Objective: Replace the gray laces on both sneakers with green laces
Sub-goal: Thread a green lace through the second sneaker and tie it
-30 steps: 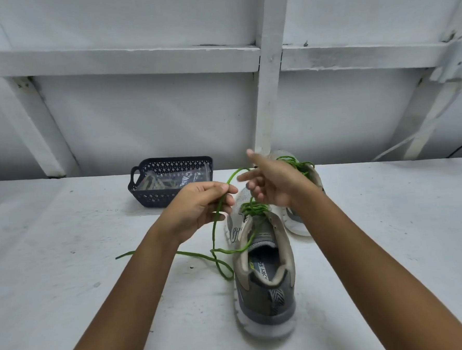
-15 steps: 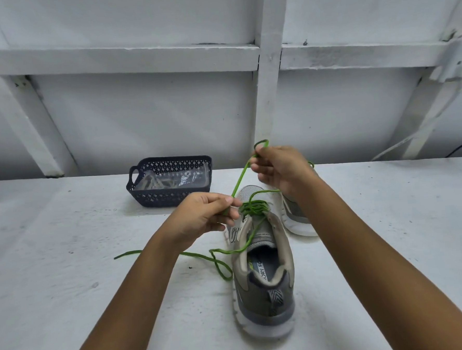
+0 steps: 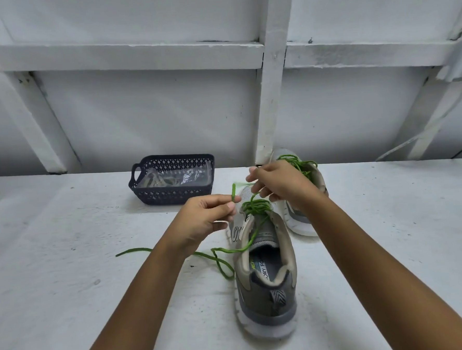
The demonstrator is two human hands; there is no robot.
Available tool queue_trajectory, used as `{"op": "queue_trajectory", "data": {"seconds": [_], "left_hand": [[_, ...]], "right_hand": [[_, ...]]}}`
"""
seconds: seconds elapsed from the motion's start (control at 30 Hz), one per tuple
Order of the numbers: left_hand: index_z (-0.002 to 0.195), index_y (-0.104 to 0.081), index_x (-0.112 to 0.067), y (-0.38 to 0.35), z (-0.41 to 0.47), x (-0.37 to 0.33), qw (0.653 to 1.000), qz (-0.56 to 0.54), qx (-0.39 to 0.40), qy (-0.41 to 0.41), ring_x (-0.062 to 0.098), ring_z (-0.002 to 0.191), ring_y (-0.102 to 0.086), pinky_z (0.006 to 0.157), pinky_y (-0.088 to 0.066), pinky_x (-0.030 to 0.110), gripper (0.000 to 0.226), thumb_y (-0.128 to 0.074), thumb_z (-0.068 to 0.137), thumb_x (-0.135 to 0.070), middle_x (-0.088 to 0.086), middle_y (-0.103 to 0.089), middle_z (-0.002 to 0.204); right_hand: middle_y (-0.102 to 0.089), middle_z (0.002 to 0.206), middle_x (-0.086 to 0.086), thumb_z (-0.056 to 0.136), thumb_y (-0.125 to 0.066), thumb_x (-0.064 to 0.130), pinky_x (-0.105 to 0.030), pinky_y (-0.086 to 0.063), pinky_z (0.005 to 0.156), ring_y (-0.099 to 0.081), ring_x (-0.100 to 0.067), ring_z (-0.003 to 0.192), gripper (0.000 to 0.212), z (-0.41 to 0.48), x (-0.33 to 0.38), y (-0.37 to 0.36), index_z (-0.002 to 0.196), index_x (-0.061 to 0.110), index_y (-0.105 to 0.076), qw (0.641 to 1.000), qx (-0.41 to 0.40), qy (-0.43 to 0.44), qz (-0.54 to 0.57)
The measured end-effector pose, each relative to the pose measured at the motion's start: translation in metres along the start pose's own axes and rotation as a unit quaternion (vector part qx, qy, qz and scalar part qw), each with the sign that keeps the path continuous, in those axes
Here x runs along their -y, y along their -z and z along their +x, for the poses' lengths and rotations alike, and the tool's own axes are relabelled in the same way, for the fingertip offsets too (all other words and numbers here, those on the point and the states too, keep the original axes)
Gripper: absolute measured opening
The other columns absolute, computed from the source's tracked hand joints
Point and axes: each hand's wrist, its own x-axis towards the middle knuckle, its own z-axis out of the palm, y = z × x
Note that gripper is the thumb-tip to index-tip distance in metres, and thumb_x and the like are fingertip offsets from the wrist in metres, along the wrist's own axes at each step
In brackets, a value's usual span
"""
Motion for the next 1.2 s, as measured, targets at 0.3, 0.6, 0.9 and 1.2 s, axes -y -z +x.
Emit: {"op": "queue_trajectory", "data": {"seconds": [0.3,0.6,0.9,1.2], "left_hand": [[0.083,-0.065,-0.014,-0.013,0.006,0.019,0.993,-0.054,-0.100,0.012,0.009,0.063,-0.067,0.058,-0.051,0.018,0.009,-0.060,0.090,-0.010,0.000,-0.071,0.070],[0.079,-0.067,-0.016,-0.025,0.015,0.041,0.984,0.000,-0.179,-0.025,0.002,0.057,-0.059,0.059,-0.049,0.017,0.015,-0.062,0.087,-0.005,0.002,-0.065,0.069],[0.073,-0.066,-0.016,-0.032,0.020,0.047,0.983,0.019,-0.179,-0.039,0.011,0.065,-0.064,0.068,-0.051,0.025,0.017,-0.068,0.081,-0.002,0.006,-0.068,0.072],[0.073,-0.067,-0.018,-0.032,0.021,0.050,0.982,0.031,-0.180,-0.042,0.008,0.064,-0.063,0.064,-0.049,0.021,0.016,-0.069,0.081,-0.004,0.001,-0.068,0.069]], "right_hand": [[-0.052,0.114,-0.024,0.092,-0.048,0.047,-0.039,-0.041,0.096,-0.041,-0.035,0.122,0.041,-0.022,-0.034,-0.021,0.066,0.022,-0.067,0.962,-0.010,0.019,-0.273],[-0.053,0.079,-0.013,0.084,-0.062,0.019,-0.026,-0.039,0.061,-0.048,-0.019,0.069,0.035,-0.014,-0.054,-0.032,0.049,0.018,-0.067,0.996,-0.023,-0.021,-0.084],[-0.062,0.074,-0.002,0.087,-0.061,0.007,-0.012,-0.042,0.062,-0.057,-0.010,0.074,0.012,-0.014,-0.064,-0.034,0.079,0.010,-0.069,0.999,-0.018,-0.011,0.047],[-0.063,0.076,-0.005,0.086,-0.062,0.006,-0.003,-0.040,0.054,-0.056,-0.011,0.072,0.013,-0.013,-0.066,-0.034,0.077,0.010,-0.069,0.998,-0.024,-0.001,0.058]]}}
